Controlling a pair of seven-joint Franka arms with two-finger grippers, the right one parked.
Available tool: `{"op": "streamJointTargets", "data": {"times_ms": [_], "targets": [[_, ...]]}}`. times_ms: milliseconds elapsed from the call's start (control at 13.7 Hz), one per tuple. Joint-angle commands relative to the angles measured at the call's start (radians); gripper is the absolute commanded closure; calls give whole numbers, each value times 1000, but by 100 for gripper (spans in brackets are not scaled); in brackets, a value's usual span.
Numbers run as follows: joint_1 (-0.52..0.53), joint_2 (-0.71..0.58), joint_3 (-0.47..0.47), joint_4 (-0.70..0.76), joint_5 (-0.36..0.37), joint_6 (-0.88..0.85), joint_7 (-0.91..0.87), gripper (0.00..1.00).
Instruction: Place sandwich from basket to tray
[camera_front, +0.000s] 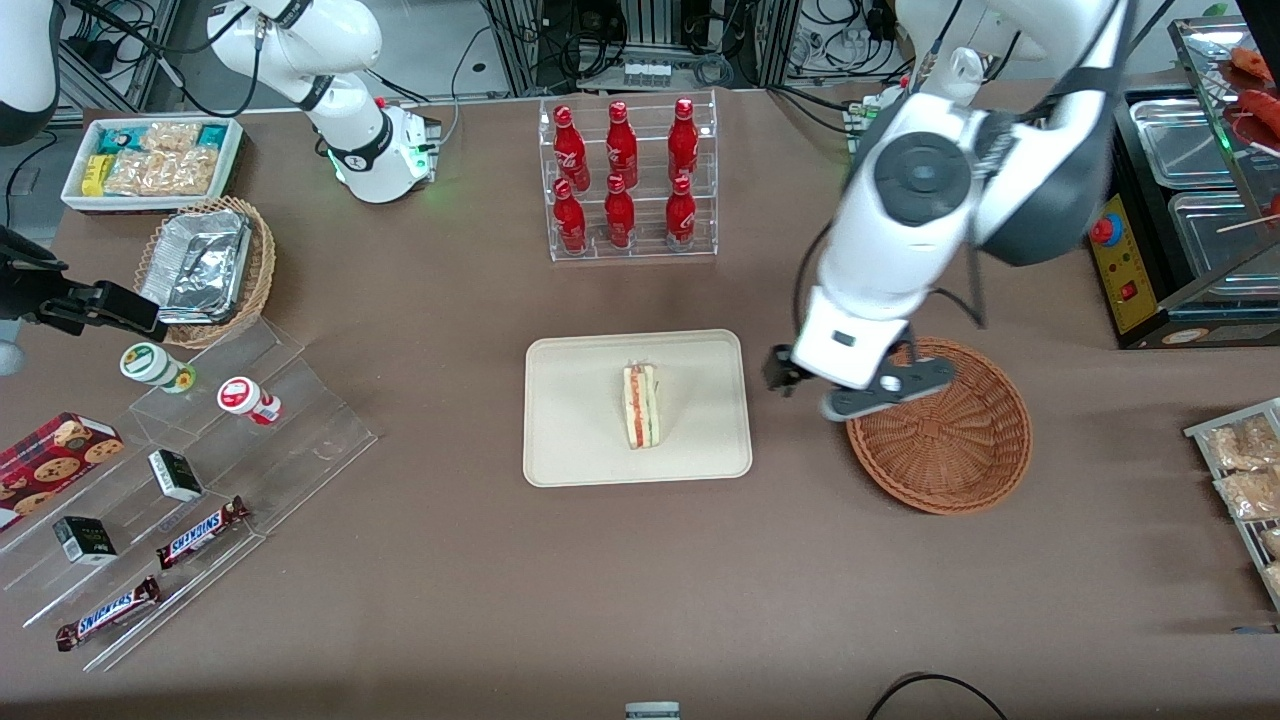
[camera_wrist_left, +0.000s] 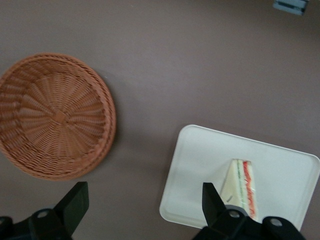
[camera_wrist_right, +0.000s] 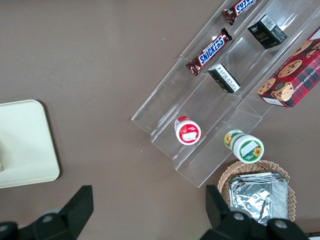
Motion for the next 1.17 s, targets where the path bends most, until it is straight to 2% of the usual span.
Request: {"op": "streamJointTargets", "data": {"times_ms": [0, 366, 659, 805, 1098], "targets": [[97, -68, -8, -26, -13, -71, 142, 0], [246, -121, -8, -52, -14, -136, 372, 0], [327, -190, -8, -153, -16, -116, 473, 0], [371, -228, -8, -197, -40, -111, 543, 0], [439, -274, -8, -225, -59, -123, 643, 0]]}}
